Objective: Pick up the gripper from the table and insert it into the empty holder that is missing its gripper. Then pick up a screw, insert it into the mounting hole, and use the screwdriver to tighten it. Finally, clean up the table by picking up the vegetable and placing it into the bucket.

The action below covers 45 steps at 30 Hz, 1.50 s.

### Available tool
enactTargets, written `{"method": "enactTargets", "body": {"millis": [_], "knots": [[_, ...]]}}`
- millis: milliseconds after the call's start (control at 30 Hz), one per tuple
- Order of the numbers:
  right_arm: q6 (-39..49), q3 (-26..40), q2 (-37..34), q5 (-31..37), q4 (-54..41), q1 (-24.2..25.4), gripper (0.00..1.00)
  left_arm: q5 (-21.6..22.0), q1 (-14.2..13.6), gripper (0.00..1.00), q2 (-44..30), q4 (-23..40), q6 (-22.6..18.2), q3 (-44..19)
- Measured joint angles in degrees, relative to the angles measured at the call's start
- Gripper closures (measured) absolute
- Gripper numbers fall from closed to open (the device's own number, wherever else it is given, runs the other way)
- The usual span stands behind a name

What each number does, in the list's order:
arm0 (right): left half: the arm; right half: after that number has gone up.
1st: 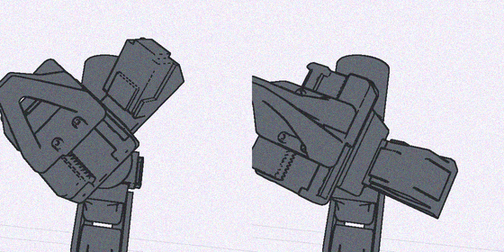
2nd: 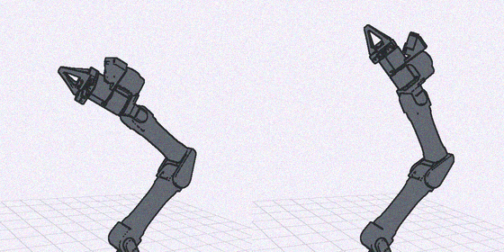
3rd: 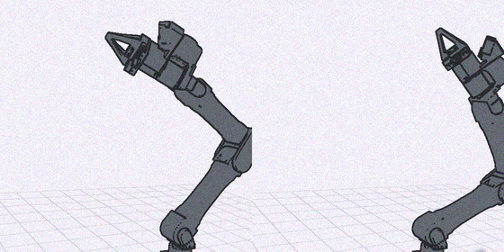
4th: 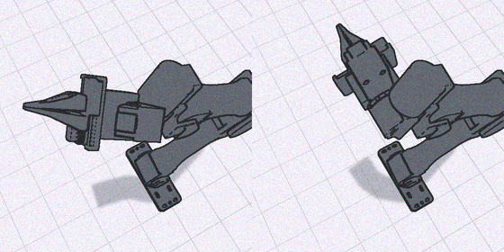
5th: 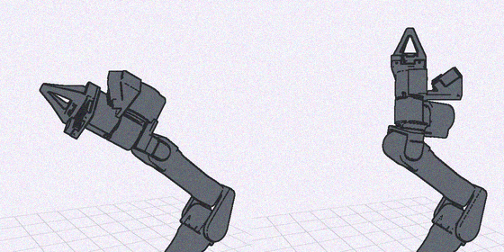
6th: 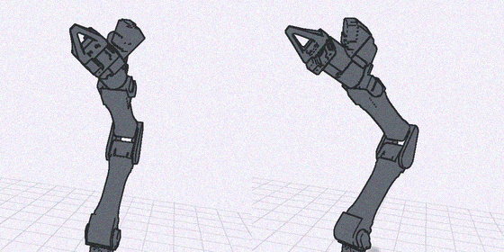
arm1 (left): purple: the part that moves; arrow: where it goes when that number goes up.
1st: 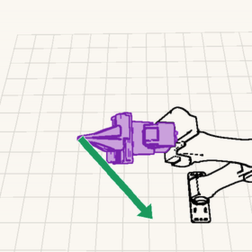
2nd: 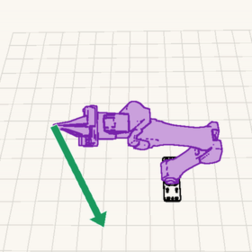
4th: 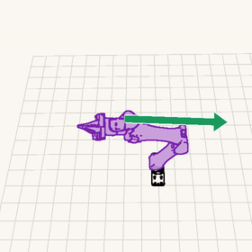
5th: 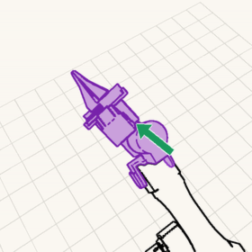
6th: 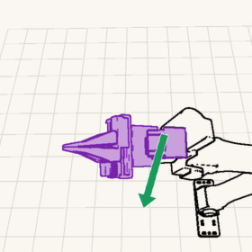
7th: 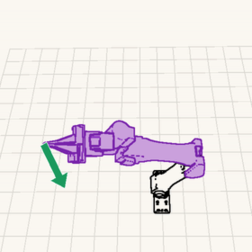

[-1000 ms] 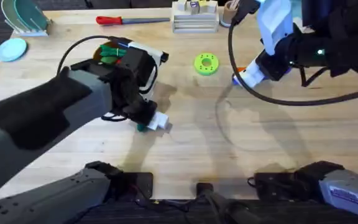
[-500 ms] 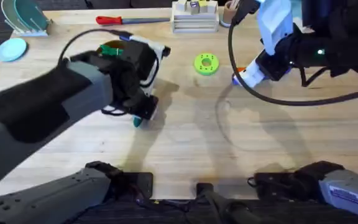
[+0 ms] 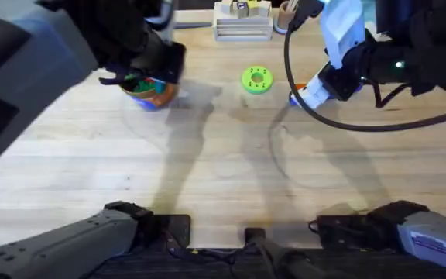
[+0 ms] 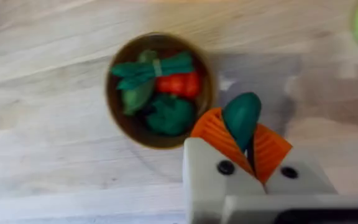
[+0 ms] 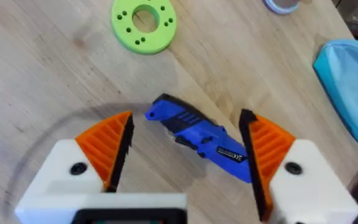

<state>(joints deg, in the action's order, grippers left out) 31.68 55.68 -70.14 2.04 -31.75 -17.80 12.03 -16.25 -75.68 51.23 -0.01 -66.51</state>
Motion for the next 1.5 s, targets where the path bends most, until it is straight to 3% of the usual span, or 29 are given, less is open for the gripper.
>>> {"method": "enactTargets", "body": {"millis": [300,400,533,567,733,767,1033,1300,1500], "knots": [[-0.2,0.0,-1.4,-2.1,0.0,0.0,0.017,0.5,13.8,0.977,-1.8,-7.1,-0.1,0.0],[-0.2,0.0,-1.5,-2.4,0.0,0.0,0.015,-1.9,15.8,0.977,-4.2,-7.5,-1.5,0.0],[-0.3,0.0,-1.5,-2.5,0.0,0.0,0.015,-4.0,16.0,0.970,-8.8,-7.6,-3.8,0.0],[-0.3,0.0,-1.5,-2.6,0.0,0.0,0.015,-4.4,15.9,0.860,-9.8,-7.6,-4.3,0.0],[-1.9,0.0,-1.5,-2.6,0.0,0.0,0.016,-4.9,15.9,0.080,-12.0,-7.9,-5.0,0.0],[-2.7,0.0,-1.4,-2.6,0.0,0.0,0.016,-5.0,16.1,0.030,-11.8,-7.8,-5.0,0.0],[-11.0,2.1,-1.4,-2.6,-3.7,0.0,0.014,-5.5,16.0,0.010,-5.6,-3.5,-5.5,-1.1],[-15.2,13.7,1.9,-2.6,-18.1,0.0,0.015,-5.6,16.0,0.010,8.3,3.8,-6.9,-3.3],[-16.9,16.3,6.9,-3.0,-21.3,0.0,0.015,-5.6,16.0,0.010,17.9,8.3,-7.1,-3.3]]}}
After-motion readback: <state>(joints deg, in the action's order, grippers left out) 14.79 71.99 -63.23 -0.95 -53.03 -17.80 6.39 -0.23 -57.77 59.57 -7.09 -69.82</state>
